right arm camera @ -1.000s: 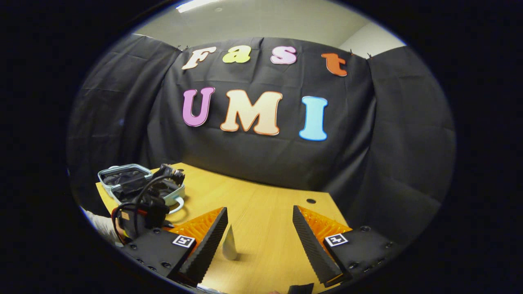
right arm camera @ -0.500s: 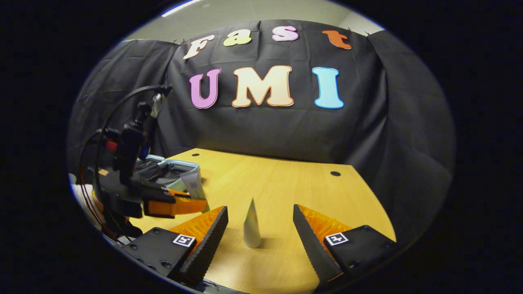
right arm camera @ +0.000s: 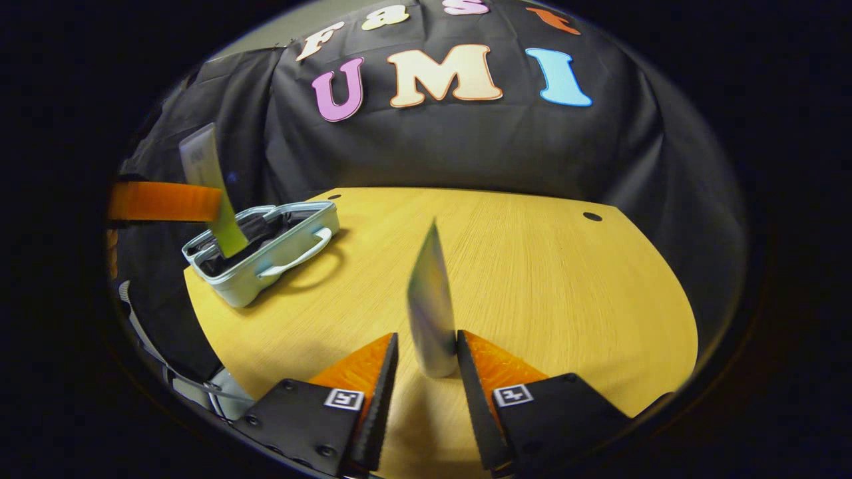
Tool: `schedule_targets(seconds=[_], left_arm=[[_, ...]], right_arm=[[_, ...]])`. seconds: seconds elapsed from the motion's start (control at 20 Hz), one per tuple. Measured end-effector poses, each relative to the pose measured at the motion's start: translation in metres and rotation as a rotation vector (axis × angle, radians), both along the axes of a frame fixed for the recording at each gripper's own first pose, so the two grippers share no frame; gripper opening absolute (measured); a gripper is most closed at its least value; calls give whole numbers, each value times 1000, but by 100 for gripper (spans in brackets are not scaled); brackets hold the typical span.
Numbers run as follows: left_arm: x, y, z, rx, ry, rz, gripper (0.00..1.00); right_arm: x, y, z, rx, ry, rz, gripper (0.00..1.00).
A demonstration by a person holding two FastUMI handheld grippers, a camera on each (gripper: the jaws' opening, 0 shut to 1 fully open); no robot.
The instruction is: First open the suitcase, pack the skin care products into it, and then close the suitcase.
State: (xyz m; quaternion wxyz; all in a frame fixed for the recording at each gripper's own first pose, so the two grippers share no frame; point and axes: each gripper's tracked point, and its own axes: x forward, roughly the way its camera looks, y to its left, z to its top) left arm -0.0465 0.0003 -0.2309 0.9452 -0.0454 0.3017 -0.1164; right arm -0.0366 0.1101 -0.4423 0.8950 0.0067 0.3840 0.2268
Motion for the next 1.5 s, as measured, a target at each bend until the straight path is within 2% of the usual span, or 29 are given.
schedule_targets(seconds=[0.1,0.15,0.2,0.3,0.45,0.6,0.95,1.2,1.45,1.5], left_arm=[[-7,17,-2,29,22,33,10],[-7,24,-4,37,31,43,11],[-6,30,-5,41,38,59,11],[-5,41,-4,46,52,79,11],[-5,68,-4,83,66,107,11],[-3,102,-13,113,105,137,11],[-11,193,-54,179,279,150,11],[-14,227,-85,156,417,121,11],[-11,253,-124,97,502,106,11],[-10,255,-130,84,513,99,11]], right_arm=[[4,-6,0,-37,7,-35,33],[10,-13,0,-68,-17,-47,27],[6,-11,0,-53,-4,-35,18],[6,-6,4,-3,25,-32,15],[12,-1,24,21,9,-26,15],[16,23,49,54,17,-4,15],[12,134,109,155,45,49,15],[-12,220,126,219,151,119,15],[-32,281,116,193,245,162,15],[-37,290,110,188,266,163,19]])
